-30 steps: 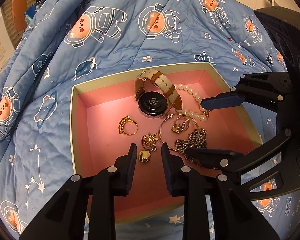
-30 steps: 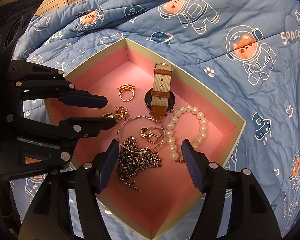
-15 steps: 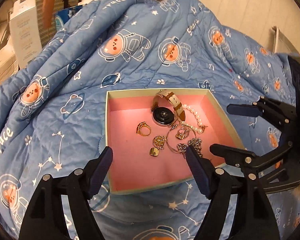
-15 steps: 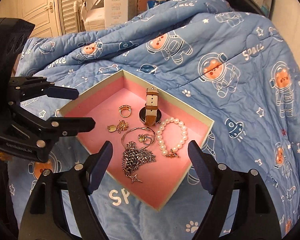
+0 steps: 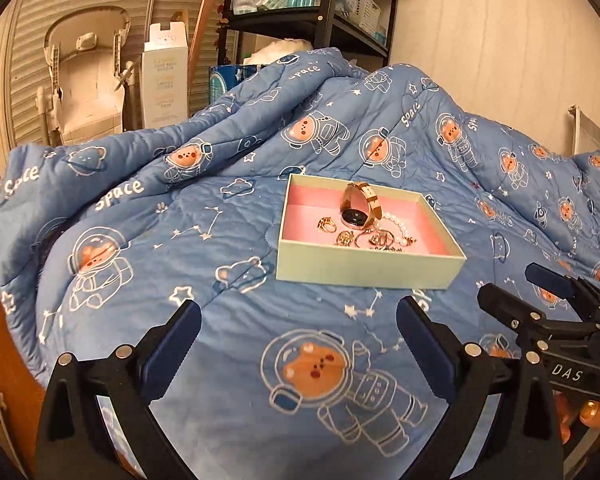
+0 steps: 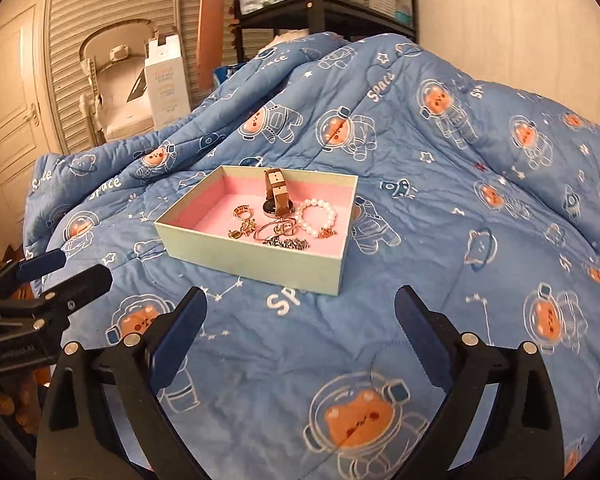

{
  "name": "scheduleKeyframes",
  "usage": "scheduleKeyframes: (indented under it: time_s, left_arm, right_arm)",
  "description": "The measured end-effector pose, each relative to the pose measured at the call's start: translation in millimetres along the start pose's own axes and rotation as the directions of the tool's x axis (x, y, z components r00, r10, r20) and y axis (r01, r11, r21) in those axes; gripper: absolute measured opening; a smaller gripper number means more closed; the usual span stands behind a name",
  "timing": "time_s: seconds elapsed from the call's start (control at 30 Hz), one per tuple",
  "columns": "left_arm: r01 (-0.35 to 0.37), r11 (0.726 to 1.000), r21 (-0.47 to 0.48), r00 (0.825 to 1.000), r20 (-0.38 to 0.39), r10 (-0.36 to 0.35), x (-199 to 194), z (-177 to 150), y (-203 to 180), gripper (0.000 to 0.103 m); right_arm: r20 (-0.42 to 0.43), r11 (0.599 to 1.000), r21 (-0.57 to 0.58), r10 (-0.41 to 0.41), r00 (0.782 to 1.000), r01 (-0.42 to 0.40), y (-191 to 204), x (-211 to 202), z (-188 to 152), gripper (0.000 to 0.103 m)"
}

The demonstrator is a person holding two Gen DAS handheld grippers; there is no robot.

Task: Organize jewelry

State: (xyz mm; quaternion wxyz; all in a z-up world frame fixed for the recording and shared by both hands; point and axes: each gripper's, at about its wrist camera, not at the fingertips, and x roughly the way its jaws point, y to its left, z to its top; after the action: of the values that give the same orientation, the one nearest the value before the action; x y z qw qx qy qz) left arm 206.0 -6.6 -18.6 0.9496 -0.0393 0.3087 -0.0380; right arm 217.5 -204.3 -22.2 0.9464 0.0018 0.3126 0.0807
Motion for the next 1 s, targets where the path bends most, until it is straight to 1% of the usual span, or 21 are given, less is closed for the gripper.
scheduleKeyframes:
  time_s: [0.1, 0.17, 0.23, 0.33, 0.53, 0.63, 0.73, 0.83, 1.0]
  left_arm:
    - [0.011, 1.0, 0.004, 1.0, 0.002, -0.011, -24.7, -15.2, -2.5, 0.096]
    - [0.015, 1.0, -0.009, 1.0, 0.011, -0.015, -41.9, -23.1, -2.4, 0.096]
    - [0.029, 0.999, -0.035, 0.999, 0.03, -0.028, -61.9, -30.2, -0.1, 0.096]
    - [0.026, 0.997, -0.066, 0.997, 0.068, -0.022, -94.2, -41.6, 0.8, 0.096]
    - [0.036, 0.995, -0.09, 0.99, 0.136, -0.023, -152.3, -54.6, -1.2, 0.096]
    - [0.05, 0.991, -0.121, 0.988, 0.153, -0.031, -172.9, -63.1, -0.8, 0.096]
    - [0.027, 0.992, -0.121, 0.987, 0.158, -0.008, -183.6, -73.7, -4.7, 0.096]
    - [0.016, 0.992, -0.126, 0.987, 0.16, 0.004, -189.2, -84.2, -6.6, 0.096]
    - [-0.011, 0.992, -0.124, 0.987, 0.159, 0.031, -194.2, -88.8, -6.5, 0.096]
  right_arm:
    - [0.011, 0.999, 0.044, -0.012, 1.0, 0.011, 7.2, -27.4, -16.8, 0.094]
    - [0.033, 0.999, 0.041, -0.027, 0.999, 0.025, 13.6, -49.5, -25.7, 0.094]
    - [0.068, 0.998, 0.045, -0.048, 0.997, 0.045, 19.1, -73.0, -34.0, 0.095]
    - [0.098, 0.998, 0.042, -0.058, 0.993, 0.054, 25.5, -107.4, -44.7, 0.097]
    - [0.127, 0.998, 0.013, -0.06, 0.99, 0.059, 31.3, -160.4, -60.6, 0.097]
    - [0.148, 0.998, 0.015, -0.06, 0.987, 0.058, 29.6, -177.8, -69.3, 0.097]
    - [0.138, 0.998, 0.001, -0.064, 0.988, 0.064, 30.0, -185.6, -78.5, 0.097]
    - [0.144, 0.997, -0.007, -0.081, 0.986, 0.083, 28.8, -191.6, -83.6, 0.097]
    - [0.16, 0.996, 0.012, -0.093, 0.983, 0.092, 21.2, -199.1, -86.8, 0.097]
